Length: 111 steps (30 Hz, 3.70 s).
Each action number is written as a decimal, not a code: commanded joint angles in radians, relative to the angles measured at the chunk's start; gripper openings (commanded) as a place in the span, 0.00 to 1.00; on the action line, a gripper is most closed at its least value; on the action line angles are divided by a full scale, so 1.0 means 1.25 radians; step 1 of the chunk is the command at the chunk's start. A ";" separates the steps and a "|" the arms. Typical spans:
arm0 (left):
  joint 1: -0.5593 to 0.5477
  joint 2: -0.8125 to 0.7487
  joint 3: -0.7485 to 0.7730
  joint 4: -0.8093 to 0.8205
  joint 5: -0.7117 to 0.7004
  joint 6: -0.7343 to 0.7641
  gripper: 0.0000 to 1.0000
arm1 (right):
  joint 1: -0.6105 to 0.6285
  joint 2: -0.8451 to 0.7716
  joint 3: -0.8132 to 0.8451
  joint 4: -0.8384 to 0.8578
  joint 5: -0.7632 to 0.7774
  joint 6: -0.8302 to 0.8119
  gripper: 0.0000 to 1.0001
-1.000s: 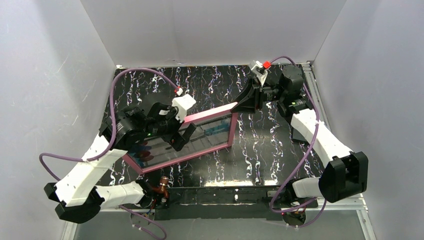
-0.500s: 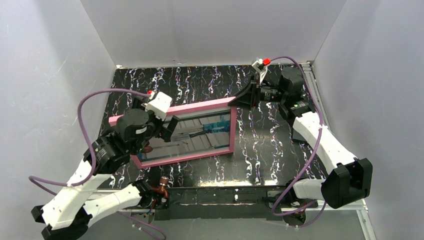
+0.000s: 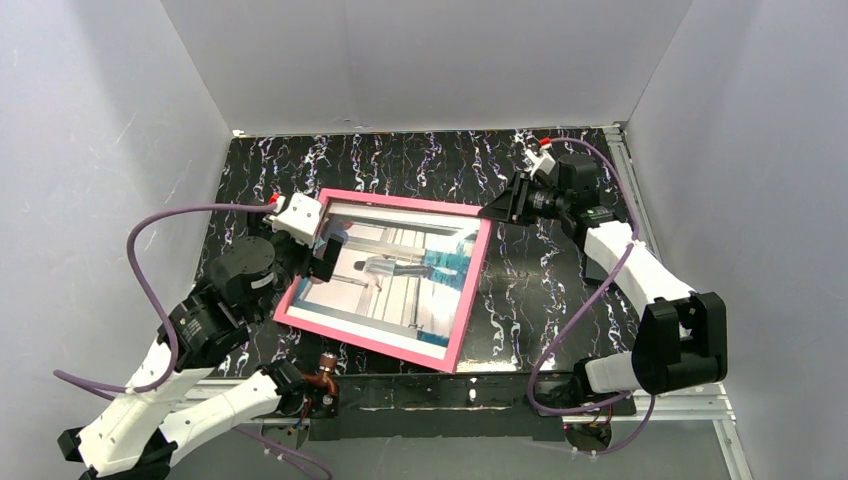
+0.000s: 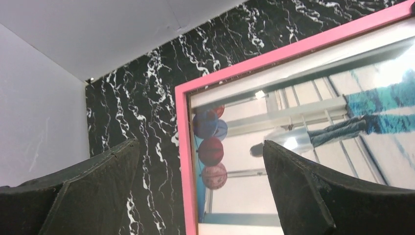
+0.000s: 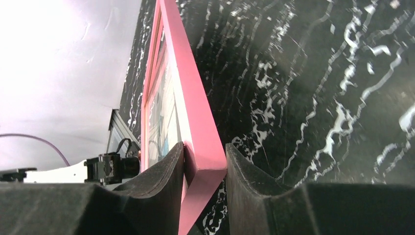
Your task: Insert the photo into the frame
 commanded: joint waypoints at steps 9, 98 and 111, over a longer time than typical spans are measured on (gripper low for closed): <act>0.002 0.044 -0.061 -0.330 0.053 -0.375 0.98 | -0.146 -0.047 -0.171 0.125 0.123 0.055 0.01; 0.371 1.200 0.412 -0.090 0.728 -0.666 0.98 | -0.045 0.079 -0.197 -0.198 0.077 0.031 0.82; 0.375 0.924 0.174 -0.052 0.547 -0.545 0.98 | -0.041 -0.057 -0.139 -0.274 0.254 -0.002 0.84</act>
